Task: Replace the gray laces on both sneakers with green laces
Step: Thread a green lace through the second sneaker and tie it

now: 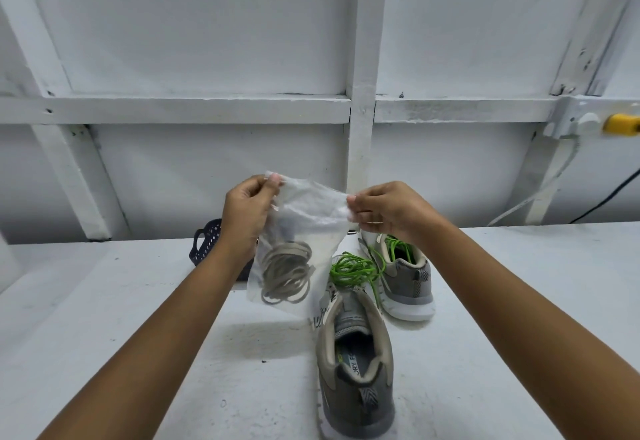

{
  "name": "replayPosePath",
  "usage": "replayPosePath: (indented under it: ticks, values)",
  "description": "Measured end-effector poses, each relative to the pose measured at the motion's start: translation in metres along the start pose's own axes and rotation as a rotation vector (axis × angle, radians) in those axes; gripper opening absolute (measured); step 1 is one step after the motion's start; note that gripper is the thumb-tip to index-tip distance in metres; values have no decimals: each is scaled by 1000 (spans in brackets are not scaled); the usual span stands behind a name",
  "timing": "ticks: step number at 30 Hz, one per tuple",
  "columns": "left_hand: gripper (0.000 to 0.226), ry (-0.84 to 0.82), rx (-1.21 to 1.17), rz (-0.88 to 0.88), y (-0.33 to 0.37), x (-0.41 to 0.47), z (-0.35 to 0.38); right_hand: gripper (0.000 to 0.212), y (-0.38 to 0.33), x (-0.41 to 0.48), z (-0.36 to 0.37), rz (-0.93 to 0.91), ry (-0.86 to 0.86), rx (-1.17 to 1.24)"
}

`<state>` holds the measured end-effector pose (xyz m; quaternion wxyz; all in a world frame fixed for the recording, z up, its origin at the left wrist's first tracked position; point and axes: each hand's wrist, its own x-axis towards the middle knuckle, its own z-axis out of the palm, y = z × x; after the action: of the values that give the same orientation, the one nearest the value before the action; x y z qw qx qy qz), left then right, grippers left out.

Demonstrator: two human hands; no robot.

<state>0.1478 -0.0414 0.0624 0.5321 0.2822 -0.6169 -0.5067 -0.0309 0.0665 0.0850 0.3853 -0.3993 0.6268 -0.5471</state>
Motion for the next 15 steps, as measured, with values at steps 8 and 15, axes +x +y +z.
replayPosePath:
  ticks: [8,15]
  values:
    - [8,-19,-61,-49,2,-2,-3,11,8,-5,-3,-99,3,-83]
    - [19,-34,4,-82,1,-5,-5,10,11,-4,-3,-152,19,-60]
